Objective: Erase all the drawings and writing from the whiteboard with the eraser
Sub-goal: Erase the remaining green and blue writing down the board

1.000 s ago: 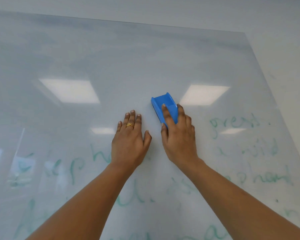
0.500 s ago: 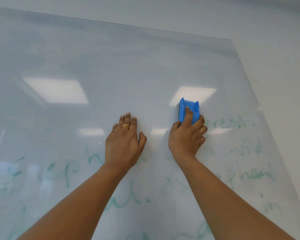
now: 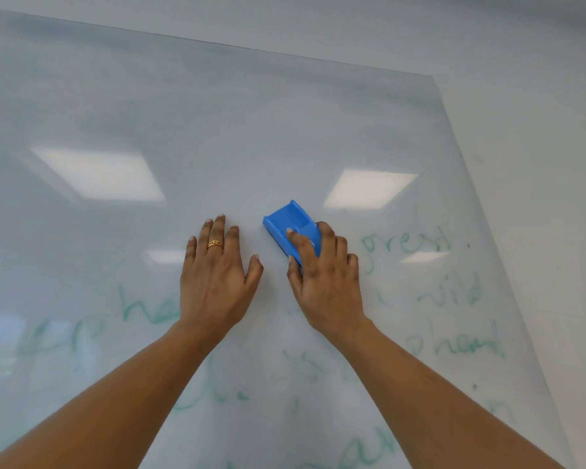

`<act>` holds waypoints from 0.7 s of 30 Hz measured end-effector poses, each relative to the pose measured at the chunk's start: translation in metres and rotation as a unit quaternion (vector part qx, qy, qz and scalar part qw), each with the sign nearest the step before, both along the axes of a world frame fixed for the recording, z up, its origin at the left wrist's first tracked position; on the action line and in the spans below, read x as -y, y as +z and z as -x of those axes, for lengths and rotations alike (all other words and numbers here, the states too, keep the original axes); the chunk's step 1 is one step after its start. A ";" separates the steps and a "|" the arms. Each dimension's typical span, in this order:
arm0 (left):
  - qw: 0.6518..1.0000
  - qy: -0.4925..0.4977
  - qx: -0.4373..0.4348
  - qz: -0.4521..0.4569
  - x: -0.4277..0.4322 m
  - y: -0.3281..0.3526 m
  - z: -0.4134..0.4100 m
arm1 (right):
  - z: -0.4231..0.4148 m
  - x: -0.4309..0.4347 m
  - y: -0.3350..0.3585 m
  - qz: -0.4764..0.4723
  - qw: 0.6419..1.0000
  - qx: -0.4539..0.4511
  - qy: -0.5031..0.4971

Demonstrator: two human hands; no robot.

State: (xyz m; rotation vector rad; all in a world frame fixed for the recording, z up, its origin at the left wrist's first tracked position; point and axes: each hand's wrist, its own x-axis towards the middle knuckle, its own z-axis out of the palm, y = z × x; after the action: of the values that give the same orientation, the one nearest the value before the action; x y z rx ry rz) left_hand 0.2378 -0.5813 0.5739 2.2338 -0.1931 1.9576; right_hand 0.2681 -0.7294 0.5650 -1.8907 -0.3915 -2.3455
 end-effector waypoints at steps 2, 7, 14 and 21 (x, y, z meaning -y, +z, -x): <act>1.000 -0.001 0.003 -0.006 0.013 0.004 -0.001 | -0.002 0.012 0.003 0.004 1.000 0.001 0.001; 0.999 -0.018 -0.006 -0.050 0.059 0.007 -0.004 | -0.008 0.045 0.011 -0.013 1.000 0.005 0.001; 0.998 0.004 -0.013 -0.061 0.090 0.005 -0.016 | -0.016 0.099 0.027 -0.074 0.997 0.001 0.008; 0.992 -0.010 -0.007 -0.128 0.122 0.005 -0.015 | -0.022 0.161 0.033 -0.136 0.991 -0.005 0.007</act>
State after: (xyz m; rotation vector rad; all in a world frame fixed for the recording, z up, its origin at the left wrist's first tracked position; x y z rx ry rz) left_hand 0.2525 -0.7036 0.5789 2.3861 -0.4897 2.0065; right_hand 0.2897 -0.8904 0.5975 -1.7661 -0.0778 -2.2443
